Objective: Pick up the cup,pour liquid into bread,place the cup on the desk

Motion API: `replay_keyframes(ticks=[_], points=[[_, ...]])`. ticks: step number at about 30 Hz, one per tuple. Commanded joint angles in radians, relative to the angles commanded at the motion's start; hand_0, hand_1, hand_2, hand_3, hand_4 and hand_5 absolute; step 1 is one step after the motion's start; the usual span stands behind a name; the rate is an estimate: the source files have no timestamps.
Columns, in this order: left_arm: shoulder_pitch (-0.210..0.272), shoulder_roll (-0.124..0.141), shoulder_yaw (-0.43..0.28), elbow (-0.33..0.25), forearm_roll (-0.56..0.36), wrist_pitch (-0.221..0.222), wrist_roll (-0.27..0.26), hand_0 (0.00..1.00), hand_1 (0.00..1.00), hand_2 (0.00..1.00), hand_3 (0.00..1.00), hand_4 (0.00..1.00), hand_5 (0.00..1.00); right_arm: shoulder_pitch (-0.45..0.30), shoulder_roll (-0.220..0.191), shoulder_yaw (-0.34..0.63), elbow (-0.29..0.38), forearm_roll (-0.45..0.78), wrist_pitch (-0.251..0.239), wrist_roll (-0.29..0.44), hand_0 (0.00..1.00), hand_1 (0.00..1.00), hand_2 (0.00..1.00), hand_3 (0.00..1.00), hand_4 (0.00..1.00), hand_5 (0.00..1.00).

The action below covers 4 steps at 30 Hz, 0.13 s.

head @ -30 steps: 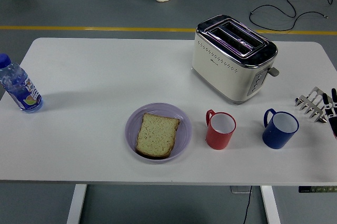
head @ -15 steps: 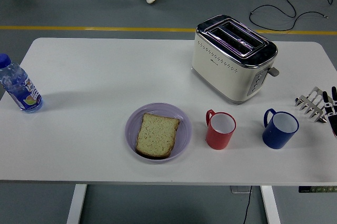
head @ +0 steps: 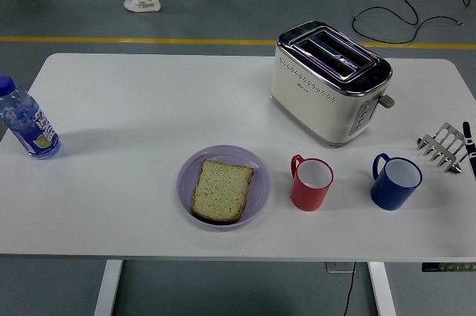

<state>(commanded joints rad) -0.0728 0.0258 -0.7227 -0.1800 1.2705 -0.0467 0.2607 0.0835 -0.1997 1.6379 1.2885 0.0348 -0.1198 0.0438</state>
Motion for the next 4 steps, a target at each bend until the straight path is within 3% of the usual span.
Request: replay_keyframes(ticks=[4], points=[[-0.001, -0.001, -0.001, 0.0, 0.002, 0.0, 0.0, 0.655, 0.691, 0.712, 0.604, 0.341, 0.924, -0.004, -0.002, 0.005, 0.005, -0.001, -0.002, 0.003, 0.668, 0.626, 0.653, 0.605, 0.588, 0.187]])
